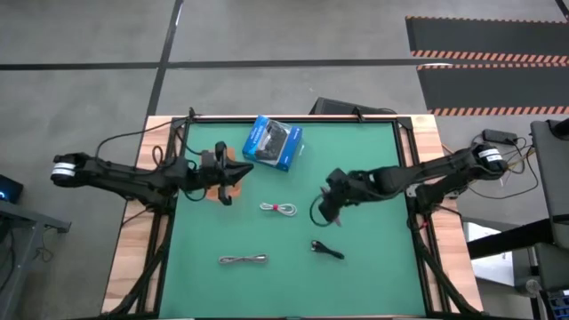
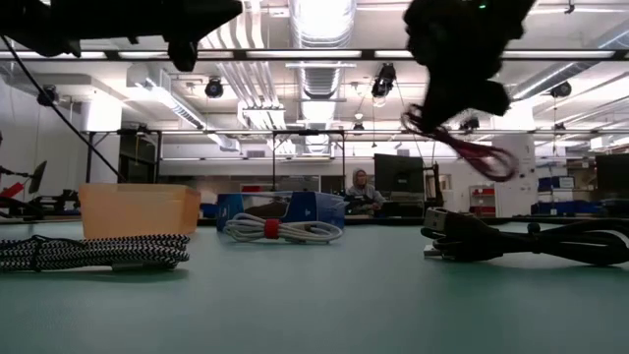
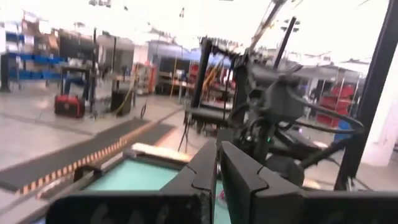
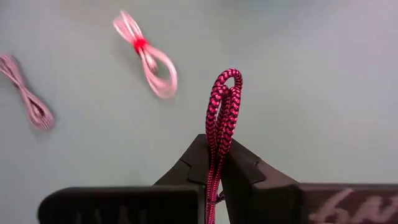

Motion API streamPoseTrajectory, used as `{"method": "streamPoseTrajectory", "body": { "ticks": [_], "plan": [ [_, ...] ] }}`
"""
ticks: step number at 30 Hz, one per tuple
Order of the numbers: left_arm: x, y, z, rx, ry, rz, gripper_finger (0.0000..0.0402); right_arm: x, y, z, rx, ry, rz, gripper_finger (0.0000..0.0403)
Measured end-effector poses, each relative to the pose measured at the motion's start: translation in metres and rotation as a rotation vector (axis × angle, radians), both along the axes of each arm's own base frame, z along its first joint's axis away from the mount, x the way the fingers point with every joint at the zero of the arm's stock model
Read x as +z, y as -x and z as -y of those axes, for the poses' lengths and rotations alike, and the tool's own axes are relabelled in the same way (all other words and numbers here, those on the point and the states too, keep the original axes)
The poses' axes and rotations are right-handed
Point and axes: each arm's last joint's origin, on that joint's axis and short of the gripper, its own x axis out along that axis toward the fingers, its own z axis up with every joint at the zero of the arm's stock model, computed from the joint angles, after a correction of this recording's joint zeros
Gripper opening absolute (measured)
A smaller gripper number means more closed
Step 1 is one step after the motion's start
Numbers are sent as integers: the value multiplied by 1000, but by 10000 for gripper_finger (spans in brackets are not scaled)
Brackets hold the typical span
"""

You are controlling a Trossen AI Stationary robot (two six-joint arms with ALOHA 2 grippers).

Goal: Pick and place USB-C Cables
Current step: Put the red and black charger cable into the orange bin

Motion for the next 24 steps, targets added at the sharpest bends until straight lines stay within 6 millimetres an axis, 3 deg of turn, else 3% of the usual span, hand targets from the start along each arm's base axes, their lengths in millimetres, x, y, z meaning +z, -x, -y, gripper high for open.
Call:
{"method": "streamPoseTrajectory", "body": {
  "ticks": [11, 24],
  "plan": [
    [13, 7, 0, 1, -3, 119, 5, -3, -48, 25, 186, 346, 240, 13],
    [21, 16, 0, -2, 7, 167, 5, -37, -108, 48, 237, 582, 560, 13]
  ]
}}
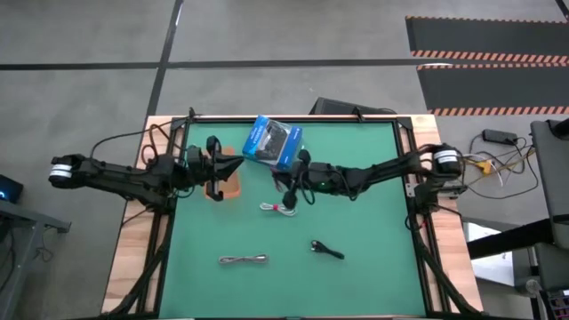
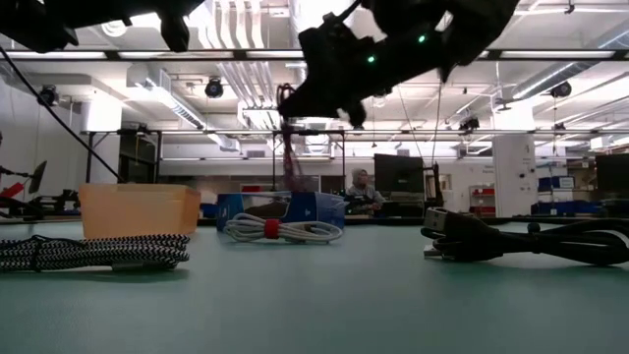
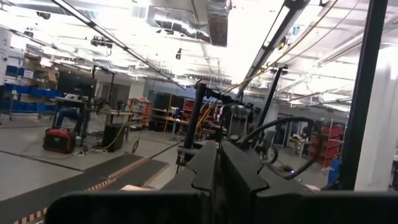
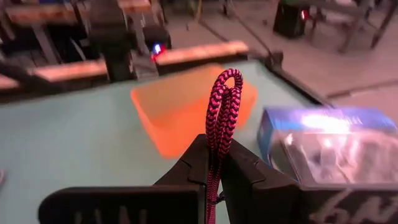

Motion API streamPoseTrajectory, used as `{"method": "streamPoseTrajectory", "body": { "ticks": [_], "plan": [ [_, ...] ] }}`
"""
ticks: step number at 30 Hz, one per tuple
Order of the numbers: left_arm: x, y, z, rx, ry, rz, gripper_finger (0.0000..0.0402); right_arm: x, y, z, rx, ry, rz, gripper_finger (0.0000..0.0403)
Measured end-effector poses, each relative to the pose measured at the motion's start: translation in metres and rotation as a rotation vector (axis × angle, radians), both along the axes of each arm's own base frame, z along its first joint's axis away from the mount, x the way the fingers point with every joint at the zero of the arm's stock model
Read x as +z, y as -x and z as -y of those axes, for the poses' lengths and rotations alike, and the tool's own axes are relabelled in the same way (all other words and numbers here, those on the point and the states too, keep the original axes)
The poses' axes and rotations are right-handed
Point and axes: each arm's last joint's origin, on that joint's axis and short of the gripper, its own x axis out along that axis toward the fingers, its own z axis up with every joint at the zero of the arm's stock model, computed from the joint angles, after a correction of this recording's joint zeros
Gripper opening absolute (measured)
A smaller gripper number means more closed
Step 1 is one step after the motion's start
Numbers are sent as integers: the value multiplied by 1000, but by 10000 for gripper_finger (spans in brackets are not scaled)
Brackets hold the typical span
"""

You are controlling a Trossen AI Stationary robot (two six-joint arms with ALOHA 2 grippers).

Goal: Pick and place USB-C Cables
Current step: Put the red and black charger cable into the orange bin

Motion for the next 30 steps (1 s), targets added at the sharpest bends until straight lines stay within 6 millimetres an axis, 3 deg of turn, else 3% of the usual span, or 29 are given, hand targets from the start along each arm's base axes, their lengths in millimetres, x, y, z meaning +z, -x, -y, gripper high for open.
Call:
{"method": "streamPoseTrajectory", "body": {
  "ticks": [8, 15, 24, 30],
  "plan": [
    [1, 1, 0, 0, 0, 3, 5, -10, -13, 23, 56, 12, 199, 13],
    [0, 0, 0, 3, 1, -2, 5, -18, -19, 30, 51, 59, 334, 13],
    [2, 3, 0, 8, -3, 10, 5, -4, -50, 34, 82, 134, 400, 13],
    [-4, 6, 0, 6, -1, -88, 5, 4, -68, 42, 129, 121, 351, 13]
  ]
}}
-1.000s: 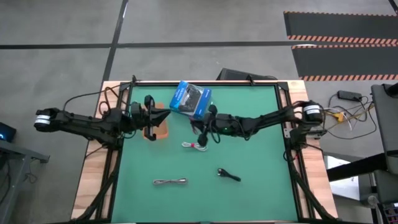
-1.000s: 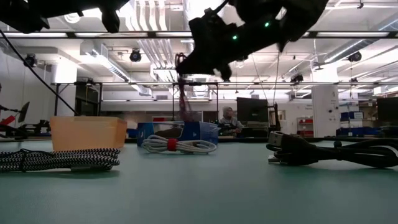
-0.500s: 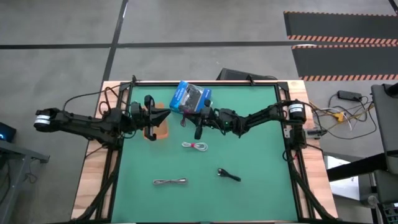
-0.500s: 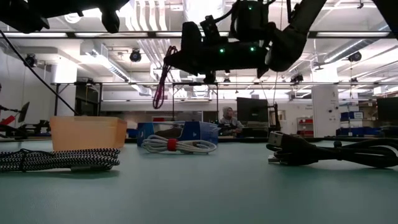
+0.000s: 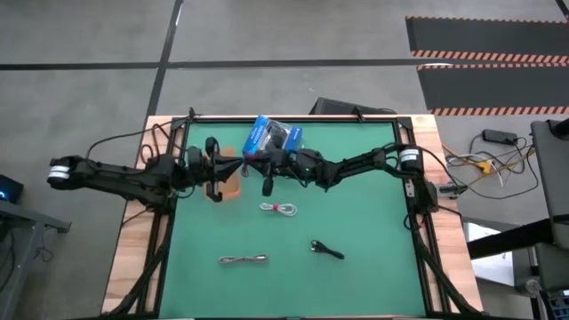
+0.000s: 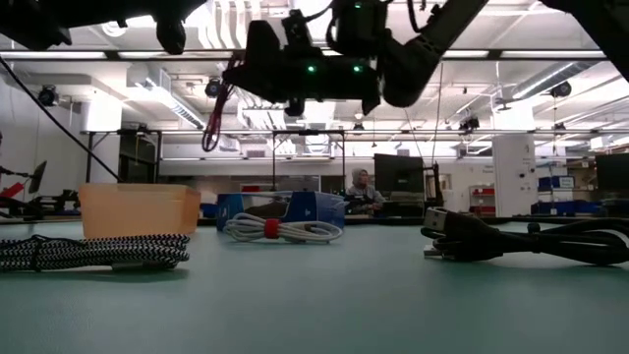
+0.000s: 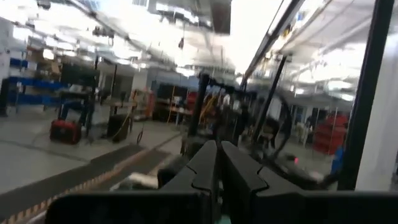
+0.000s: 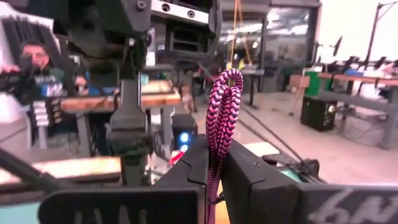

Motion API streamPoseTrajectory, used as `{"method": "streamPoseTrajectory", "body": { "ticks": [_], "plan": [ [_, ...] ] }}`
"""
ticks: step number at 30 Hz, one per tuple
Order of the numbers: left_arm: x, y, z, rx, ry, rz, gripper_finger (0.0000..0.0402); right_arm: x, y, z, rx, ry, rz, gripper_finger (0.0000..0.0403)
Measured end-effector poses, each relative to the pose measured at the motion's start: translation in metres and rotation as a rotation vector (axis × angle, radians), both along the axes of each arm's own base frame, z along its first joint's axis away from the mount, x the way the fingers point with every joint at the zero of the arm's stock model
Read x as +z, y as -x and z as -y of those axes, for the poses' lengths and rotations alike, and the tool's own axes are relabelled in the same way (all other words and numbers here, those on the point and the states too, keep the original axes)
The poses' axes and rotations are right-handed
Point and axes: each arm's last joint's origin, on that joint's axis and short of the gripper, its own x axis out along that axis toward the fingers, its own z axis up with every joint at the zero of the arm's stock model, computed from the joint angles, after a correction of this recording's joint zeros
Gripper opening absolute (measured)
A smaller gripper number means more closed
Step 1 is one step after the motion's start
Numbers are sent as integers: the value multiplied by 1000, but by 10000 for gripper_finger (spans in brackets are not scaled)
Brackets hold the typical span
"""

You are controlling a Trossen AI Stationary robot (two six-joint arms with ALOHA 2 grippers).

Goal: Pick and place USB-C Cables
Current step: Put the red and black charger cable into the orange bin

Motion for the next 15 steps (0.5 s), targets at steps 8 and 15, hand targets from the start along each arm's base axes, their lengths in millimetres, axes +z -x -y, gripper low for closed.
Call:
{"method": "streamPoseTrajectory", "body": {
  "ticks": [8, 15],
  "plan": [
    [-24, 13, 0, 5, 28, -318, 18, 10, -4, 5, 82, -28, -60, 13],
    [-39, 17, -2, 68, 31, -480, 93, 8, -4, 6, 100, -47, -89, 13]
  ]
}}
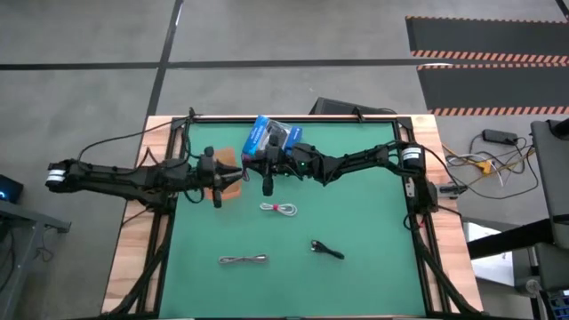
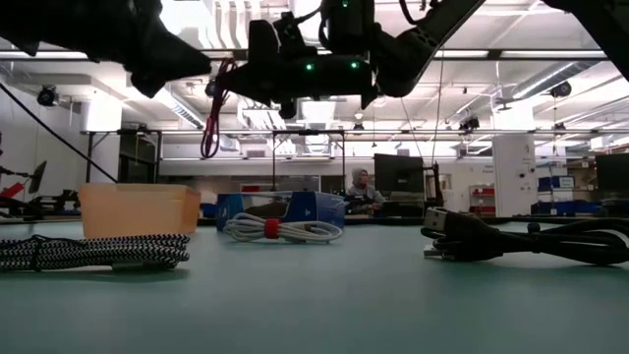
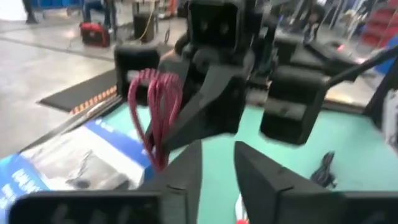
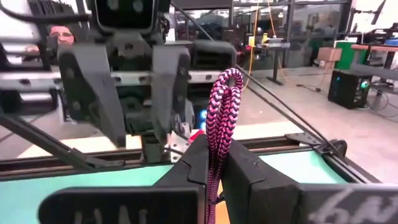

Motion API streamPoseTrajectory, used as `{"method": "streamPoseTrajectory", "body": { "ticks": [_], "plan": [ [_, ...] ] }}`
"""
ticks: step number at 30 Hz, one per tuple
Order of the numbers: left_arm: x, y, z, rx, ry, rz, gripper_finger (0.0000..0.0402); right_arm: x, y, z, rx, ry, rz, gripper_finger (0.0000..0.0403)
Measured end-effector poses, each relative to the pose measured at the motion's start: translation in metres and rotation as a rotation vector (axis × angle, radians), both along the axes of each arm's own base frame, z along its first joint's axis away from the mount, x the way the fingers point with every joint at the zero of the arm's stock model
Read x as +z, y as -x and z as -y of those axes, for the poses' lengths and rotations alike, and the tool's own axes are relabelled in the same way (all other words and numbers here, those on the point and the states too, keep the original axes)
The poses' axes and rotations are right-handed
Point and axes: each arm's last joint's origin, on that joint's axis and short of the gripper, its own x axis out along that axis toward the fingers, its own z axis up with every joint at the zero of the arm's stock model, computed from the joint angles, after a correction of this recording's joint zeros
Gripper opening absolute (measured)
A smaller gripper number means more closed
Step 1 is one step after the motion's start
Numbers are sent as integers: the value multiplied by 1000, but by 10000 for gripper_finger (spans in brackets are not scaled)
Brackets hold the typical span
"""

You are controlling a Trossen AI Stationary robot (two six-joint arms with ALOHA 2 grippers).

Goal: Pick and place USB-C Cables
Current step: Put the red and black charger cable into the orange bin

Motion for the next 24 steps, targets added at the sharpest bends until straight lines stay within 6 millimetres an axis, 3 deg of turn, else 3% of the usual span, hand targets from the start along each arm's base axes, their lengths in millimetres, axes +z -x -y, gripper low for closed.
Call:
{"method": "streamPoseTrajectory", "body": {
  "ticks": [9, 24],
  "plan": [
    [-17, -2, -7, 242, -60, -165, 186, -1, 0, -2, 52, 1, -13, 13],
    [-29, -24, 0, 8, -4, -193, 191, 2, 0, -3, 102, 81, 0, 13]
  ]
}}
